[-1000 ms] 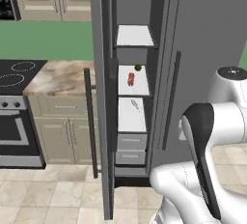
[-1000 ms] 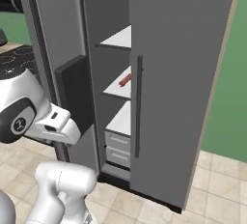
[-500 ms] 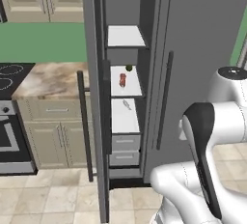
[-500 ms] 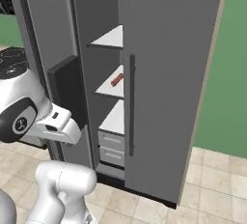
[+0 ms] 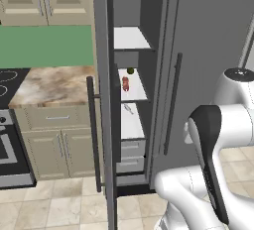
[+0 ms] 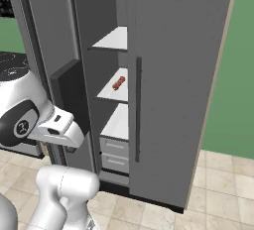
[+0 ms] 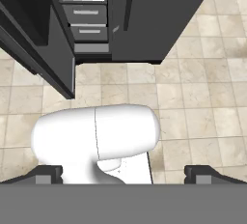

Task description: Store the kebab skewer in the freezer for long-term storage. Close the freezer door after placing the cooked food.

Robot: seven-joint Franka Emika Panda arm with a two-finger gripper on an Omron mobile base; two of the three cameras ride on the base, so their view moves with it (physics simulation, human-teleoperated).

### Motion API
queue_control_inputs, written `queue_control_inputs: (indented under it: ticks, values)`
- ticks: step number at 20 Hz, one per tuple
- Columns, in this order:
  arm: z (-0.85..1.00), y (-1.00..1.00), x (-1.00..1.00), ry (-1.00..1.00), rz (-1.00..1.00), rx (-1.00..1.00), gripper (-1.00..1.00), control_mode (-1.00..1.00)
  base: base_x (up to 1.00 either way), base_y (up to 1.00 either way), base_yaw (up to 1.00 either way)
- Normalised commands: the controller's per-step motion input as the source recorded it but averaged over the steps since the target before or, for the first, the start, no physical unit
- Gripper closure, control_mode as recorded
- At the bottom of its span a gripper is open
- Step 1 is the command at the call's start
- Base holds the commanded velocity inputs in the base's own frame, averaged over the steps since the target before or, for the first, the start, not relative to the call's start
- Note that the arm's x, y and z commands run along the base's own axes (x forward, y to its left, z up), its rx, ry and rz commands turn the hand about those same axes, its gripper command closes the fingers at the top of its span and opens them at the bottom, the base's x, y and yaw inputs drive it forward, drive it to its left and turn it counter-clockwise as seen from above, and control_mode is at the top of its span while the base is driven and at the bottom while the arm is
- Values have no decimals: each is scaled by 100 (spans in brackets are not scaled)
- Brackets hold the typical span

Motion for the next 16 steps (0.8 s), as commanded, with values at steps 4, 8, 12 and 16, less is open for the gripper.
queue_control_inputs:
  ticks: [4, 8, 12, 16]
  values:
    - [0, 0, 0, 0, 0, 0, -100, 100, -19, 67, -9]
    - [0, 0, 0, 0, 0, 0, -100, 100, -21, 65, -3]
    - [0, 0, 0, 0, 0, 0, -100, 100, -22, 19, -2]
    - [0, 0, 0, 0, 0, 0, -100, 100, -23, 0, -1]
